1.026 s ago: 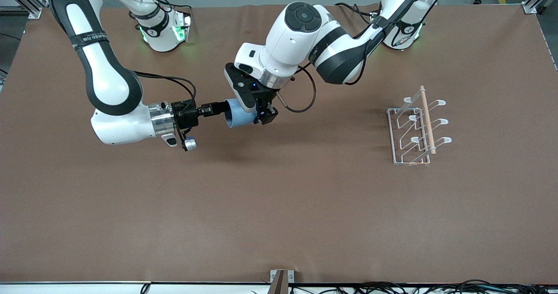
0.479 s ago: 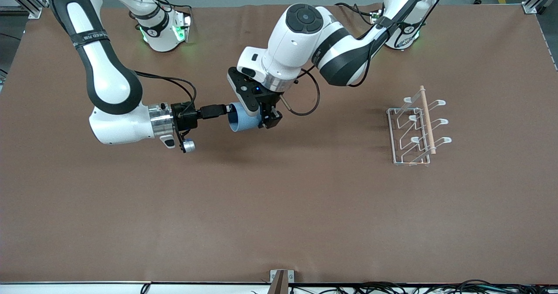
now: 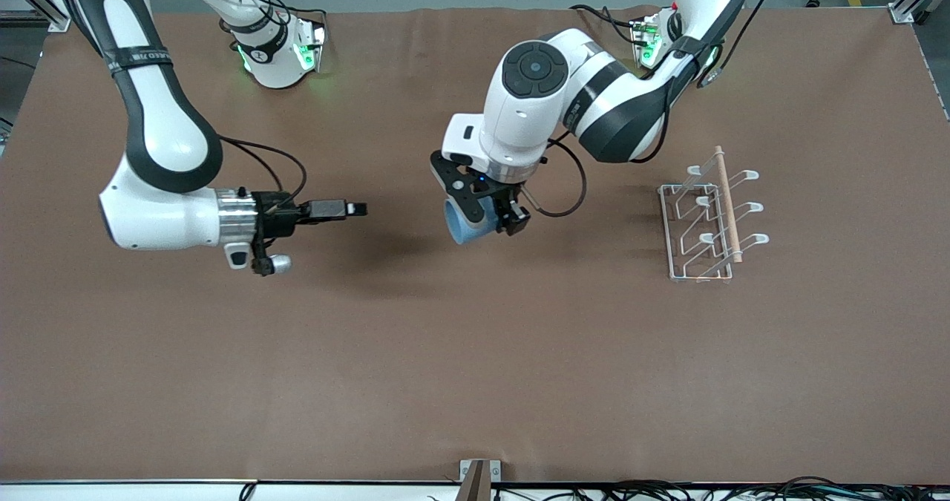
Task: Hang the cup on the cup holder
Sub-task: 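Carry the cup toward the rack with the left gripper while the right gripper withdraws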
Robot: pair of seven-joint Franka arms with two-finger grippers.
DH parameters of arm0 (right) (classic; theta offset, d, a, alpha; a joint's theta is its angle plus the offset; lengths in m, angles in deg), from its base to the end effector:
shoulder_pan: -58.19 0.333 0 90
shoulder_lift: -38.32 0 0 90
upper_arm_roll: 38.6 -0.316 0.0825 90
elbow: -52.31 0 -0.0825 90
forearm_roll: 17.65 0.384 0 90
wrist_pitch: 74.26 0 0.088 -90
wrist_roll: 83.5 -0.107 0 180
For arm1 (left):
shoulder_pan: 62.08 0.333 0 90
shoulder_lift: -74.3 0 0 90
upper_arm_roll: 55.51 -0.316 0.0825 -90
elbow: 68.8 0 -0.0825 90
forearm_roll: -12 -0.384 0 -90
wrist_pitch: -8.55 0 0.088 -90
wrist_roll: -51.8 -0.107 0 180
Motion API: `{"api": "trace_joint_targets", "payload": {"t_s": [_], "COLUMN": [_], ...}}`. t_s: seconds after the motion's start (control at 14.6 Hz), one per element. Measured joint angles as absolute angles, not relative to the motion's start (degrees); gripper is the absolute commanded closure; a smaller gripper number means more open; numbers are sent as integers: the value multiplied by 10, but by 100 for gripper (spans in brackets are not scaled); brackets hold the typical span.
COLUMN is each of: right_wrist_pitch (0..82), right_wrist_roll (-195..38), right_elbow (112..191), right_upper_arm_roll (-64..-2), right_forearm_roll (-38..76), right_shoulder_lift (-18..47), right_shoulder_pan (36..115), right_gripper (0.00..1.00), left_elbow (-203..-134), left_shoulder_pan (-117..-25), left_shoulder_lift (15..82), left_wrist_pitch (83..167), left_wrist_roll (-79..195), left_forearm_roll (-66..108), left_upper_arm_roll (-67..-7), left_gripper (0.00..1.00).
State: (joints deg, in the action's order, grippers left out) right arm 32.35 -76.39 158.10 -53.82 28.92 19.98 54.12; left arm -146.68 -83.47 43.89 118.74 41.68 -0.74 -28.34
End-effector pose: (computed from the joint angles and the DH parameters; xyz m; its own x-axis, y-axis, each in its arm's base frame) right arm 0.5872 0.1627 0.3623 0.9519 0.0765 -0.2967 -0.1632 -0.6930 -0.7022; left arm 0.5293 -0.4730 0.4476 0.5173 -0.8509 0.0919 -0.8546 -0.5193 0.0025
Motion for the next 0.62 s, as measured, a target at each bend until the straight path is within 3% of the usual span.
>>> {"api": "trace_joint_targets", "payload": {"t_s": [0.21, 0.62], "right_wrist_pitch": [348, 380], "right_wrist_roll": [-764, -764], "right_elbow": [1576, 1570], "right_upper_arm_roll": [-536, -534], "right_forearm_roll": [125, -83], "right_shoulder_lift": [200, 203], "right_shoulder_pan": [513, 453], "right_gripper": [0, 0], "left_elbow": [-1466, -1464], "left_shoulder_pan": [-822, -776], "left_shoulder_lift": [444, 454], "left_wrist_pitch": [1115, 958], "left_wrist_roll": [416, 334], "left_forearm_roll": [-72, -169], "left_upper_arm_roll": [-290, -293], "left_gripper": [89, 88]}}
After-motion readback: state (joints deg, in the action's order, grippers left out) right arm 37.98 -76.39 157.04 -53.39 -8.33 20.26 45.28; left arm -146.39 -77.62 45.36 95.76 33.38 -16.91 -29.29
